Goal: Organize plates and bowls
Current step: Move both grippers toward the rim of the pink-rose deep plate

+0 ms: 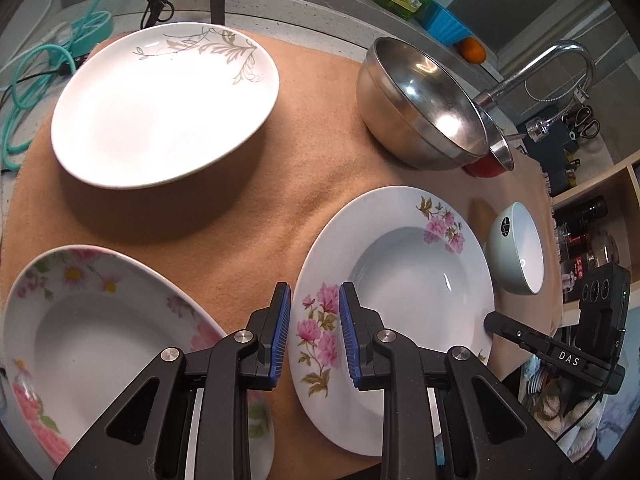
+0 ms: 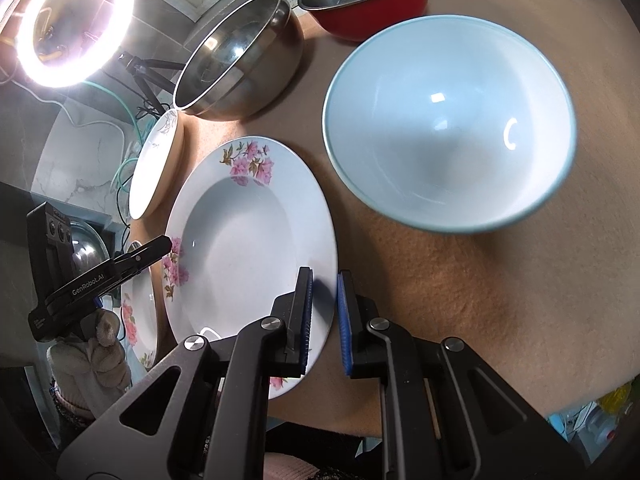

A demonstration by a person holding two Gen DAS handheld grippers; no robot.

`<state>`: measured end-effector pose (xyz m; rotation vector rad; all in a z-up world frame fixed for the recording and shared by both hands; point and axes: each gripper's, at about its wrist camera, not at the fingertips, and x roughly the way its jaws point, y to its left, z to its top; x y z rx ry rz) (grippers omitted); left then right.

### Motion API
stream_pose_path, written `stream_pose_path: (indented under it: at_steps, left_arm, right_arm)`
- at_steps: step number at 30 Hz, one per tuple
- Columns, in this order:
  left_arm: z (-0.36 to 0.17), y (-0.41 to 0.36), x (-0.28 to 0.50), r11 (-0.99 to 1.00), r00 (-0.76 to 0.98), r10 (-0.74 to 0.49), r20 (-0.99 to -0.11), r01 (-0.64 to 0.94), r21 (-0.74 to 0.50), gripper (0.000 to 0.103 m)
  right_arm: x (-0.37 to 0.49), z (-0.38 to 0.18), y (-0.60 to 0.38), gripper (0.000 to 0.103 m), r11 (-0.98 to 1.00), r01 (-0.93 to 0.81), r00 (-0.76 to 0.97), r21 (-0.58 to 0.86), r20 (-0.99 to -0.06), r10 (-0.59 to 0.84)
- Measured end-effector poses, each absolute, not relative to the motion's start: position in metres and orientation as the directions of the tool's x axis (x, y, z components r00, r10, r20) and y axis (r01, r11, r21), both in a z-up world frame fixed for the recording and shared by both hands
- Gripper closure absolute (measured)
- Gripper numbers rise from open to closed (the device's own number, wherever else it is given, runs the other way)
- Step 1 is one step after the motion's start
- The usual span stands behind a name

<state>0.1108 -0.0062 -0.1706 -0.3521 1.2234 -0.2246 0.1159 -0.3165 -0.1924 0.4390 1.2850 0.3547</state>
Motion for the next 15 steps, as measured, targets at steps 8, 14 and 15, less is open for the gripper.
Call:
stream_pose_path:
  at_steps: [8, 14, 15]
  left_arm:
    - [-0.170, -0.014, 0.100, 0.925, 0.322, -0.357, -0.877, -0.009, -0.380, 0.080]
    - [-0.170, -0.017, 0.091, 0.925, 0.322, -0.357, -0.877, -0.010, -0.380, 0.080]
    - [-0.171, -0.017, 0.090, 0.924, 0.322, -0.357, -0.877, -0.012, -0.381, 0.080]
  right_arm:
    - [0.112, -0.196, -0.313, 0.091, 0.867, -0.008, 0.245, 0.498, -0.840, 0.484]
    - [0.112, -0.198, -0.307, 0.091, 0.868, -0.010, 0.240, 0.497, -0.841, 0.484]
    - [0.113, -0.199, -0.307, 0.091, 0.868, -0.012, 0.239, 0.496, -0.842, 0.484]
